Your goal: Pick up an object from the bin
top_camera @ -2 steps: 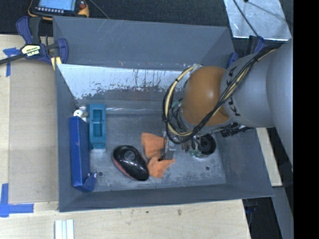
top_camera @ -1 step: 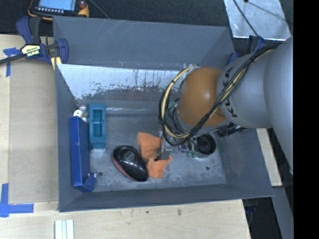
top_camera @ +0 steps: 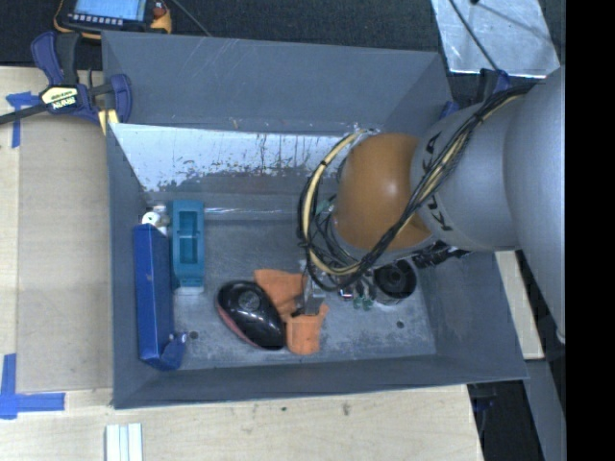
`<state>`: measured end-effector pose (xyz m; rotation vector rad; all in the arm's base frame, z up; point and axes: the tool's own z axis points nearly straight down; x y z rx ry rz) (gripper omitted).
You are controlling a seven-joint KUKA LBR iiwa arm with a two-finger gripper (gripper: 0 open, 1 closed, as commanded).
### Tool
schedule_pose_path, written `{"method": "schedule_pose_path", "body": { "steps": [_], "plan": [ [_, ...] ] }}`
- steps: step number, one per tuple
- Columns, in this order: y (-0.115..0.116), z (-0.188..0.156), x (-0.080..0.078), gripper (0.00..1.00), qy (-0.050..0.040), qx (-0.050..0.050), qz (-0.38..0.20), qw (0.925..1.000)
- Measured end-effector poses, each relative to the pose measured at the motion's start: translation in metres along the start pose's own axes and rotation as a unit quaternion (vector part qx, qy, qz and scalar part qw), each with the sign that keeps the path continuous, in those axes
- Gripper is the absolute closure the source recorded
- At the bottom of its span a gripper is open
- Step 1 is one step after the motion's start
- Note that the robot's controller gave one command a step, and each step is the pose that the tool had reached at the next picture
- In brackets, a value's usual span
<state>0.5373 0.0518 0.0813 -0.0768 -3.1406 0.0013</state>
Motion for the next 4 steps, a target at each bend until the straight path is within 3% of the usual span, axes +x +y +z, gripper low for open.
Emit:
{"method": "schedule_pose_path", "body": {
  "steps": [1, 2, 4],
  "plan": [
    [0.005, -0.021, -0.004, 1.0, -0.0012, 0.0, -0.017, 0.9998],
    [-0.003, -0.01, -0.001, 1.0, -0.0032, -0.001, -0.017, 0.9999],
    [-0.075, 0.008, -0.005, 1.0, -0.002, 0.0, -0.028, 0.9996]
  ]
}}
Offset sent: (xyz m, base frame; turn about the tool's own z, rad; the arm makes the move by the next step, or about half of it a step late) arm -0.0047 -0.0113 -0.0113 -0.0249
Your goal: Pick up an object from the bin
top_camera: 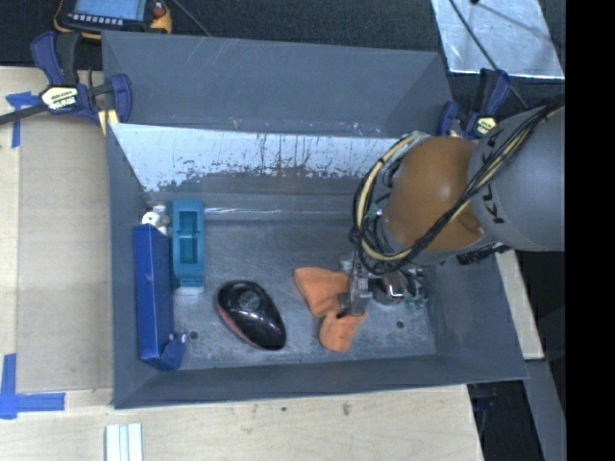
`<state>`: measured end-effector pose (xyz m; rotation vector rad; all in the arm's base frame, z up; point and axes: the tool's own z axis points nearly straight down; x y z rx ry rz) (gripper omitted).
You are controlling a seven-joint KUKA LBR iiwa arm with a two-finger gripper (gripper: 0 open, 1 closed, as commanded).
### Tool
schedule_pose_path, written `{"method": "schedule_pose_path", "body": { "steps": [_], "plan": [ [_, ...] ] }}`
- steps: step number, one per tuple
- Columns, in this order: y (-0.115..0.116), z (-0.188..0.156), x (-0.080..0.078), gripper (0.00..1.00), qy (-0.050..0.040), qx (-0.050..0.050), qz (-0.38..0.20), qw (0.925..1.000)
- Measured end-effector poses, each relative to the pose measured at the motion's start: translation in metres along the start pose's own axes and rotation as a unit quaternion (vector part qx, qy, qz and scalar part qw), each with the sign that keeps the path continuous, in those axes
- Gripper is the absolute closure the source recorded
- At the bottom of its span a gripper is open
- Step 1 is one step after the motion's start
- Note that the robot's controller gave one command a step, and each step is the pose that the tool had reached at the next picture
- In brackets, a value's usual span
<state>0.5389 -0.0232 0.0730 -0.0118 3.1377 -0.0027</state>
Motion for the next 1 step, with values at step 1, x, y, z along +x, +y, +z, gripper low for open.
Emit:
{"method": "schedule_pose_path", "body": {
  "steps": [1],
  "plan": [
    [0.0292, 0.0009, 0.0244, 1.0, -0.0012, 0.0, 0.0, 1.0]
  ]
}}
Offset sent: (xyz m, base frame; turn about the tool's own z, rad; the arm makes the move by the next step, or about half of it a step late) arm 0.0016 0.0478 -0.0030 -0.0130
